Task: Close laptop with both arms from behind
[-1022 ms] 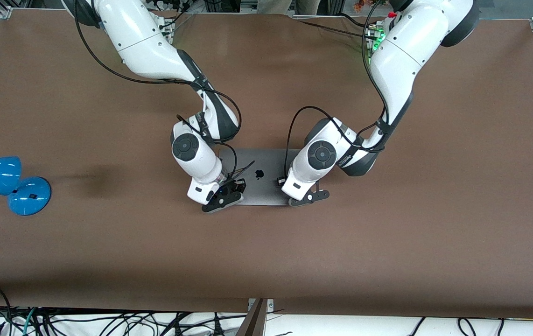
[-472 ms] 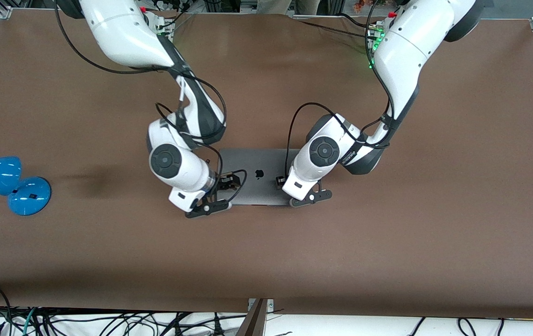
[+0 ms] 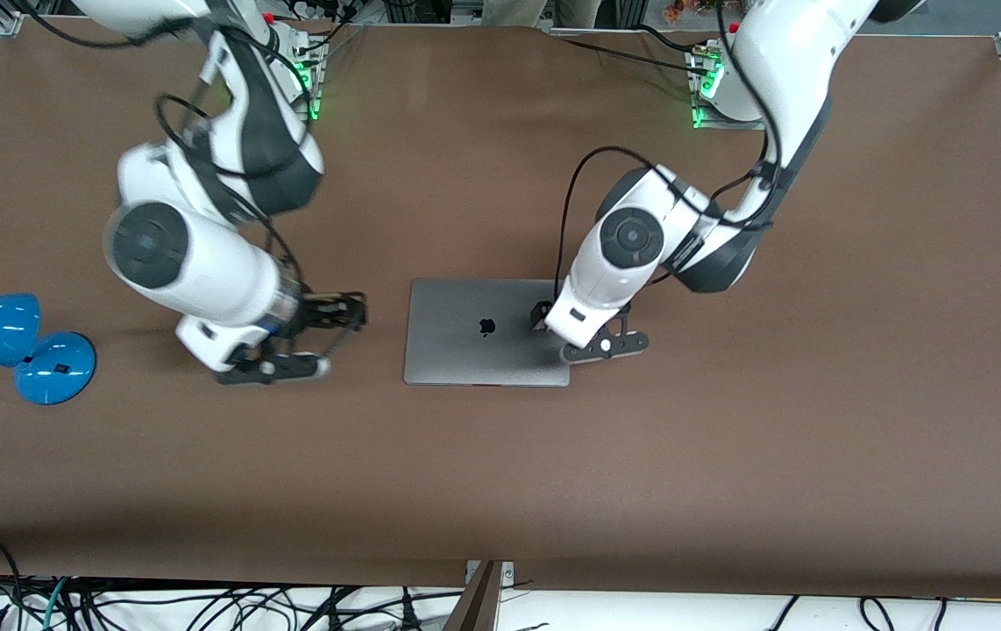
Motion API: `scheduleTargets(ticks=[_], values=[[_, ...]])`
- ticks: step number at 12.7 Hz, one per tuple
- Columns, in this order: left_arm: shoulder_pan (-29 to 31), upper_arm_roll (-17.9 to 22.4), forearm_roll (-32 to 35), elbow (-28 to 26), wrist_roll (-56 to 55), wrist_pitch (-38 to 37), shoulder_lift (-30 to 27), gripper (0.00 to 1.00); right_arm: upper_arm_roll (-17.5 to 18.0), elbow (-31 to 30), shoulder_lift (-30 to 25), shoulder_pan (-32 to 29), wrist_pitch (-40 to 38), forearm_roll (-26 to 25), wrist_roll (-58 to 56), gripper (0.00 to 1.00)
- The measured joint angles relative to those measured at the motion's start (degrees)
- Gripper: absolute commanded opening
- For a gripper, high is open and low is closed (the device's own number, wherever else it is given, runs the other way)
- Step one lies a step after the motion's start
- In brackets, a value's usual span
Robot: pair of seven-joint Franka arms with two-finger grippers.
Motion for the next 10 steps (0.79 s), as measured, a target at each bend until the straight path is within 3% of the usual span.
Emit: scheduleTargets(ticks=[4,10], values=[[1.1,0.0,0.0,-10.2,2.7,-3.6,-13.1,1.00,0.7,0.0,-8.2,-5.8,-9.3,-3.1,0.0,1.00],[6.7,0.1,-1.4,-11.2,16.9,-12.6,-22.5,1.00,1.4,-0.3,-14.7,-13.8,-16.0,-3.5,-2.0,1.00]])
